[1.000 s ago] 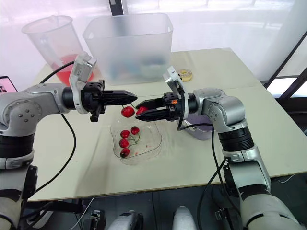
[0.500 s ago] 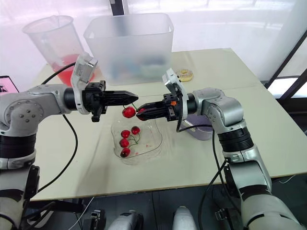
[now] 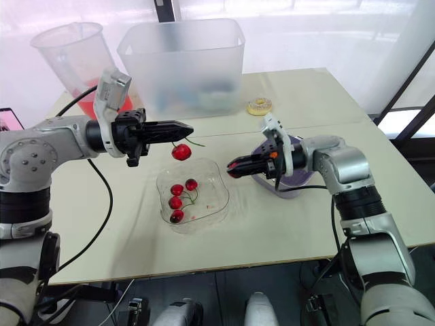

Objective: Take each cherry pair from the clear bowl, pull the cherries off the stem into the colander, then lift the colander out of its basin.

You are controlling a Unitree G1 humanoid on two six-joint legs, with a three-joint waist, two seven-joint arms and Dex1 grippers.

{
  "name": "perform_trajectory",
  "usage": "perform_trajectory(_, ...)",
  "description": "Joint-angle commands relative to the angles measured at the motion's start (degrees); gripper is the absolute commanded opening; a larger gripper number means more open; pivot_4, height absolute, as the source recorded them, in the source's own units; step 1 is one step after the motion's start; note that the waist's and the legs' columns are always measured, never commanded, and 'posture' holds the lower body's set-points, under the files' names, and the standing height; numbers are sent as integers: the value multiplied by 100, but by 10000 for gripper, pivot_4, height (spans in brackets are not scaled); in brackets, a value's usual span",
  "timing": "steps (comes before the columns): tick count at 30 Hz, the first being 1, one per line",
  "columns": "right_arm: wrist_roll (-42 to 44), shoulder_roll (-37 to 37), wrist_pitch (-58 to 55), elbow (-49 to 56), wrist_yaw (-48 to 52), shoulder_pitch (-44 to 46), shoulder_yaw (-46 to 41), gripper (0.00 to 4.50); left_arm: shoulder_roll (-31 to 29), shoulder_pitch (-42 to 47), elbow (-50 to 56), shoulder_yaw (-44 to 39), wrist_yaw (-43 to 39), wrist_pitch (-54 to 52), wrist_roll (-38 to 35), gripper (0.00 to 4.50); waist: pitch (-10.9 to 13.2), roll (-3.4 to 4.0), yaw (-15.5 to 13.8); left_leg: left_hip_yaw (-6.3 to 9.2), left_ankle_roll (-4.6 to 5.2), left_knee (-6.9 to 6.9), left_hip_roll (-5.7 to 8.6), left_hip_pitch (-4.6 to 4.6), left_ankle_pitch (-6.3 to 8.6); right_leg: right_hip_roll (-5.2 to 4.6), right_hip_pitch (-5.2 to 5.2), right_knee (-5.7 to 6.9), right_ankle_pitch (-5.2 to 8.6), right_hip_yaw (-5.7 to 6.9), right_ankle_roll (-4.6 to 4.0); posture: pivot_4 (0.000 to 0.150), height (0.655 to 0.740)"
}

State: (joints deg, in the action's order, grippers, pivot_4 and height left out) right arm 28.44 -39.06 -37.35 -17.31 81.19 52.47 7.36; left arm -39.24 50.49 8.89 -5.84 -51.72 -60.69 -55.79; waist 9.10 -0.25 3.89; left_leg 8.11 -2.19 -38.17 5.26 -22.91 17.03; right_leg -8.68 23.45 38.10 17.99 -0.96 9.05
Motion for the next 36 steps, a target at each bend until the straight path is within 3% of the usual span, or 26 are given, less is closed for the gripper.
perform_trajectory(1,-524,-203,767,-942,-371,694,-321,2443,-4,50,183,-250,98,38,-133,0,0,0,2,0,0,2,0,0,0,0,0,-1,0,0,0,1500,7400)
perform_trajectory(6,-1571,-494,1995,-2279,-685,1088,-42,2443,-12,-115,339,-382,247,17,-236,0,0,-1,-46,-2,0,1,2,-1,0,-3,0,-4,0,0,0,1500,7400)
perform_trajectory(13,-2151,-657,2374,-2685,-302,835,153,2443,-75,-223,368,-482,315,41,-238,0,0,-1,10,-7,0,2,-1,-2,0,0,2,0,0,-1,0,1500,7400)
perform_trajectory(14,-2215,-665,2417,-2730,-312,787,160,12200,-54,-231,362,-490,345,61,-239,0,0,-1,10,-8,0,2,-1,-2,0,-1,2,0,0,-1,0,1500,7400)
perform_trajectory(16,-2306,-675,2485,-2799,-369,731,142,19206,-21,-252,368,-504,404,89,-253,0,0,-1,9,-7,0,2,-1,-2,0,-1,2,0,0,-1,0,1500,7400)
perform_trajectory(21,-2252,-773,2355,-2631,-299,812,-55,43575,12,-276,403,-544,532,91,-329,0,0,-1,0,-7,0,2,0,-2,0,-1,1,-1,0,-1,0,1500,7400)
perform_trajectory(25,-1746,-719,1584,-1922,-146,953,-412,44686,54,-250,386,-603,638,102,-379,0,1,-1,6,-6,0,2,0,-4,0,-1,2,-1,0,-1,0,1500,7400)
perform_trajectory(29,-559,-339,-98,-163,34,591,-674,44686,166,-231,395,-670,766,83,-454,0,0,-1,14,-6,0,1,-6,-4,0,3,3,0,0,0,0,1500,7400)
perform_trajectory(32,214,265,-1050,878,-468,344,-853,44686,228,-204,377,-686,840,56,-557,0,0,-1,4,-2,0,1,-8,-3,0,4,-1,2,0,1,0,1500,7400)
perform_trajectory(36,755,1059,-1551,1504,-1100,190,-904,44686,286,-258,476,-664,924,27,-687,0,0,-1,-31,6,0,-7,-1,-9,0,-2,-1,3,0,2,0,1500,7400)
